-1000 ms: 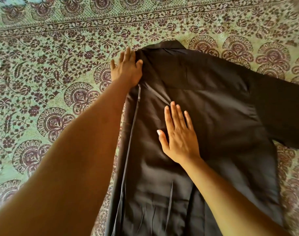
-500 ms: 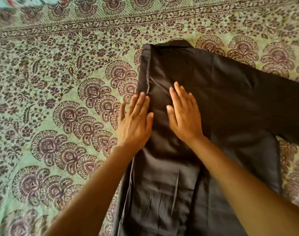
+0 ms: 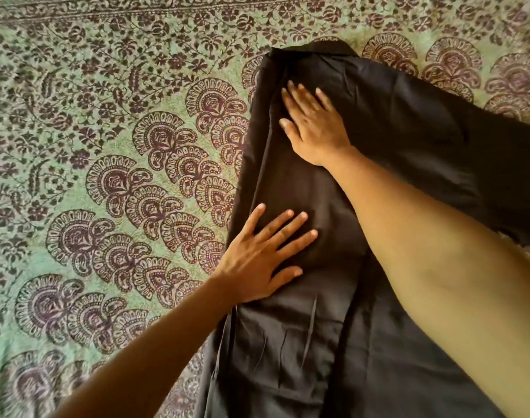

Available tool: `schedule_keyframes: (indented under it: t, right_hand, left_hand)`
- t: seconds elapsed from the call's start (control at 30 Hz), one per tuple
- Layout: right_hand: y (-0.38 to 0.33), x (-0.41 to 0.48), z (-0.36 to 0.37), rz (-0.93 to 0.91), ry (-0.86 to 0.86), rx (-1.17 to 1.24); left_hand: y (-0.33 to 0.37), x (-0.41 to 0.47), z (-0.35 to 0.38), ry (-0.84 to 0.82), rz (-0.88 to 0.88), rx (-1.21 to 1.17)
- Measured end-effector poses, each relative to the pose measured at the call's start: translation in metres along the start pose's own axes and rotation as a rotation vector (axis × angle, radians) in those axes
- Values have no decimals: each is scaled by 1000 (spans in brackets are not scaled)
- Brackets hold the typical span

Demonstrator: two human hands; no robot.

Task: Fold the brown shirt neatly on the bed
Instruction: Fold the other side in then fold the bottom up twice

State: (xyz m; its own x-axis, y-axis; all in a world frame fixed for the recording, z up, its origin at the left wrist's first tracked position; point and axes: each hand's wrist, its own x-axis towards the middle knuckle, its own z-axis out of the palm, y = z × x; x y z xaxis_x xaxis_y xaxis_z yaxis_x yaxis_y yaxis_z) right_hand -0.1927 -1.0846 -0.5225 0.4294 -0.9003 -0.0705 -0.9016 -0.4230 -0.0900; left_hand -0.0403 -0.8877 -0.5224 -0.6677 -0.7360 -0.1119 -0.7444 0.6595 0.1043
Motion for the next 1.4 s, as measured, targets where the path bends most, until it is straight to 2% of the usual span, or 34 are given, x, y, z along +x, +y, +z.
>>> schedule_keyframes:
  t: [0.13, 0.2, 0.3, 0.37, 0.43, 0.5, 0.6, 0.8, 0.9, 0.93, 1.0, 1.07, 1.1, 1.2, 1.3, 1.4]
  right_hand:
    - [-5, -3, -1, 49, -18, -91]
    - [-10, -7, -6, 66, -27, -84]
    - [-13, -35, -16, 65, 9, 33]
    - [-18, -71, -20, -30, 52, 69]
    - [-19, -110, -13, -202, 13, 85]
    - [-11, -137, -2, -266, -74, 49]
    - [-3, -152, 8, -148, -120, -22]
    - [-19, -154, -5, -2, -160, -151]
    - [-45, -169, -12, 119, -99, -82]
    - [-58, -181, -14, 84, -67, -20]
    - [-87, -215, -13, -105, -36, 109]
    - [-111, -253, -2, -282, -56, 164]
    - [-119, -271, 5, -313, -83, 152]
    - [-124, -301, 21, -228, -148, 81]
    - [-124, -302, 21, -201, -177, 54]
    - [-128, -301, 17, -172, -196, 18]
  left_hand:
    - [32, -64, 8, -65, 388, -1]
    - [35, -73, 6, -75, 512, -27]
    - [22, -49, 2, -33, 397, -26]
    - [12, -29, 3, -37, 323, 6]
    - [11, -21, 3, -69, 309, 34]
    - [14, -23, 1, -66, 289, 43]
    - [38, -57, 6, -73, 302, -1]
    - [149, -195, 18, -157, 373, -129]
    - [170, -214, 13, -156, 380, -161]
    - [168, -209, 10, -134, 339, -173]
    - [155, -191, 7, -71, 202, -176]
    - [139, -176, 6, -91, 92, -147]
    - [133, -173, 7, -113, 74, -128]
    - [142, -195, 19, -115, 154, -98]
    - [183, -253, 35, -116, 283, -84]
    - [218, -311, 41, -147, 283, -85]
